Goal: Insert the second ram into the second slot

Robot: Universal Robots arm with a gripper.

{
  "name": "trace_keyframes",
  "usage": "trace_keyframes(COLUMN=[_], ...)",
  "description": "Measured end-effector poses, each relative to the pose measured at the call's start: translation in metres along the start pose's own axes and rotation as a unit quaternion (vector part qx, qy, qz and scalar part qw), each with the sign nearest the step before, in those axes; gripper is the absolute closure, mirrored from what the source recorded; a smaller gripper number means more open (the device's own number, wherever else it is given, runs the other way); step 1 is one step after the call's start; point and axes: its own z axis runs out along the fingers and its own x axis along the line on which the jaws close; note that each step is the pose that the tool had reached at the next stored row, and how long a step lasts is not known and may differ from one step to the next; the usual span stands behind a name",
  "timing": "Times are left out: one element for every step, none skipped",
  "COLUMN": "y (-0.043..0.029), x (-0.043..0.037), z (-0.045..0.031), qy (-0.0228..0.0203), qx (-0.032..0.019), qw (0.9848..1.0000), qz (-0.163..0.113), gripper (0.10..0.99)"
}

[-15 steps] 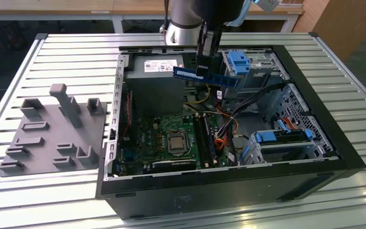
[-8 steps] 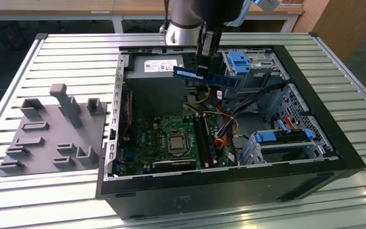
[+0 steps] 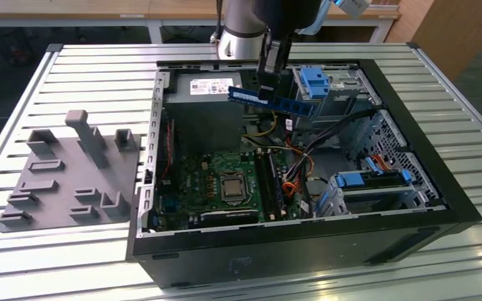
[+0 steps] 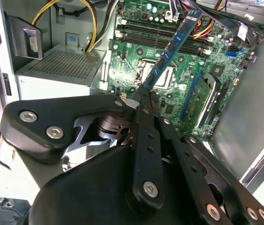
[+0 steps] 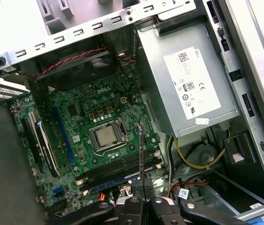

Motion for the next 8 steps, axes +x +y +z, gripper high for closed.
trace_keyframes(y=[0.0,0.0,0.0,0.0,0.0,0.0,0.0,0.0], x=[0.0,0.0,0.0,0.0,0.0,0.0,0.0,0.0], z=[0.0,0.0,0.0,0.0,0.0,0.0,0.0,0.0], qy=[-0.0001,-0.0001,-0.0002,-0.0002,-0.0003,-0.0003,-0.0004,-0.0004], qx=[0.0,0.0,0.0,0.0,0.0001,0.0001,0.0001,0.0001], qw=[1.0,1.0,1.0,1.0,1.0,1.0,1.0,0.9999], qz=[0.001,0.003,0.004,0.006,0.007,0.008,0.01,0.011], gripper=[0.973,0.973,0.973,0.973,0.973,0.973,0.973,0.973])
